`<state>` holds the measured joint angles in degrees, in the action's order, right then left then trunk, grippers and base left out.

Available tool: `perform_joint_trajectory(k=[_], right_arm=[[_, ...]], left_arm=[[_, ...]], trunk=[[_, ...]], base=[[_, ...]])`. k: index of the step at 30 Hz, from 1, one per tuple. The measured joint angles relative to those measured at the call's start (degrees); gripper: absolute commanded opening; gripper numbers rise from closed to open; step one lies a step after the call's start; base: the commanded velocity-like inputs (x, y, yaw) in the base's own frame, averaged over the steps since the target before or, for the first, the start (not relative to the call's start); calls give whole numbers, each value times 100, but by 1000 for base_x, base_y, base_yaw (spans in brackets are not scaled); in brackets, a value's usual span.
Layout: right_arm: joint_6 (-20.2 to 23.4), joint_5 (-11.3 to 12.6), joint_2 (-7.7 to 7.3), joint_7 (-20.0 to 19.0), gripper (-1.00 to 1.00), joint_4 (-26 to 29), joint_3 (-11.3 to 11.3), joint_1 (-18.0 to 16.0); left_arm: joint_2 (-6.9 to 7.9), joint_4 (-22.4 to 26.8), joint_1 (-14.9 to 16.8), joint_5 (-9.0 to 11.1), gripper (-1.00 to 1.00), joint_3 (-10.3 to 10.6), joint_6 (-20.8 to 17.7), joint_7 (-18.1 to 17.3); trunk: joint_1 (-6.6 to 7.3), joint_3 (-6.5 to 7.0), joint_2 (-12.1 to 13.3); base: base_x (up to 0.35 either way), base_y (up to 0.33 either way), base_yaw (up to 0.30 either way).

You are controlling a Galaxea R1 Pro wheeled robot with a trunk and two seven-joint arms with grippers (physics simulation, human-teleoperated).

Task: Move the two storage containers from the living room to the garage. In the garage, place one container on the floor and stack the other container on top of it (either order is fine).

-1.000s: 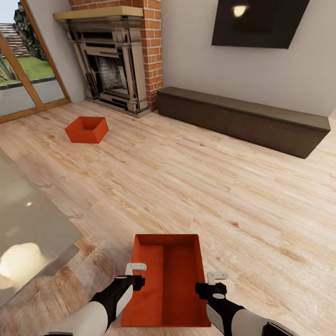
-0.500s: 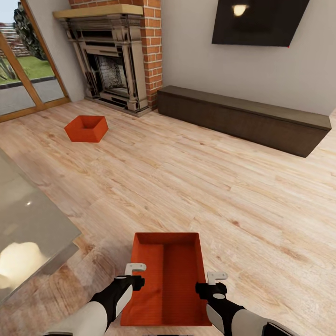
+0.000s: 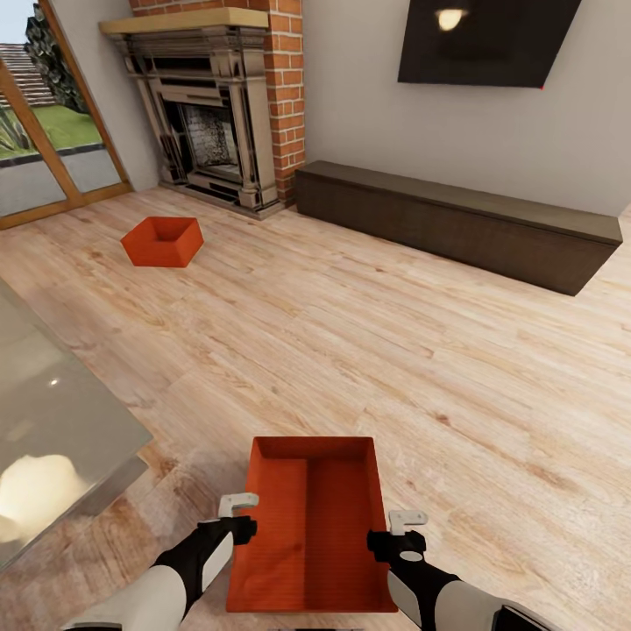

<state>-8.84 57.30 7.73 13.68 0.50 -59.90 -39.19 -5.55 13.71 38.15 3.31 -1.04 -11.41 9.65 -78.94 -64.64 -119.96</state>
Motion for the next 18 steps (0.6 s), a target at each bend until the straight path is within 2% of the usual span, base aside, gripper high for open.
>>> perform_joint_trajectory(k=[9, 18], right_arm=[[5, 0, 0, -15, 100, 0, 0, 0], [3, 1, 0, -30, 100, 0, 1, 0]], left_arm=[[-24, -32, 0, -14, 100, 23, 3, 0], [-32, -39, 0, -21, 100, 30, 3, -1]], trunk=[[0, 0, 0], [-197, -161, -359]], base=[[0, 0, 0], [0, 0, 0]])
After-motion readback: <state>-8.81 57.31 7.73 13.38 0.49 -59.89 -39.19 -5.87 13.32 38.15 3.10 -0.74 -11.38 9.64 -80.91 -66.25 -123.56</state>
